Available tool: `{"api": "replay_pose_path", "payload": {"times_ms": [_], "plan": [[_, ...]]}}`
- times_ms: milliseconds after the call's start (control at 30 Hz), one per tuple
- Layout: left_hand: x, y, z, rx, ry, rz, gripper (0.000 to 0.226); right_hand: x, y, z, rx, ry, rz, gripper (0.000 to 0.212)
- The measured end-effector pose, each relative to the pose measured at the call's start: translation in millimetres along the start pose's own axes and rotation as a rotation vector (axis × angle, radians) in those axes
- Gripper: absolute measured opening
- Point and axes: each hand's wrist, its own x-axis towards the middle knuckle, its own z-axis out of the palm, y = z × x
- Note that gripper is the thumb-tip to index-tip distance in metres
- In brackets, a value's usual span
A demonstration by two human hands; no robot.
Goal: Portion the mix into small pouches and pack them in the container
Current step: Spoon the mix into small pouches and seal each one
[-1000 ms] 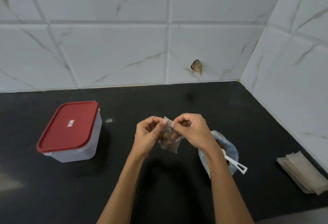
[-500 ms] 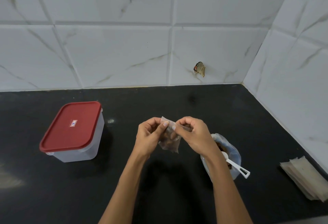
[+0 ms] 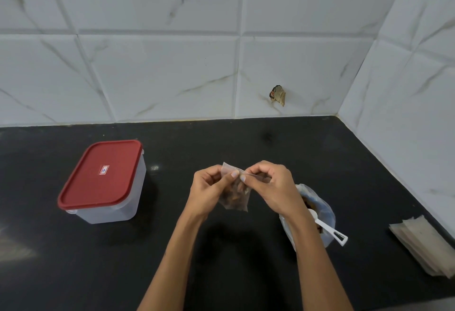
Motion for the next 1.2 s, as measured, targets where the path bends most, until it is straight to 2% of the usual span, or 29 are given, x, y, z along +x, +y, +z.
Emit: {"api": "replay_pose_path", "payload": {"times_ms": [200,600,800,1033,1200], "plan": [[-3.1,1.3,-2.4,0.006,0.010,0.030,0.013,-2.1,0.2,-0.6,0.096,-0.012,0.068,0.004],[-4.5,1.1,-8.6,0.023,0.037,0.007,0.013,-3.3,-2.2,3.7,0.033,0.035,0.065,0.014],[-5.8,3.9,-11.4,0.011,0.055,-0.018,0.012,-4.1,-1.0,1.0,0.020,0.017,0.093,0.010],[-7.0,-1.1,-23.6,0.030,0.036,-0.115,0.021,-2.7,8.6,6.7,0.034,-0.001,0.124,0.013],[-6.0,-8.7,-38.9,-0.042,0.005,-0.232,0.027,4.8,20.2,22.1,0.068,-0.022,0.185,0.013]]}}
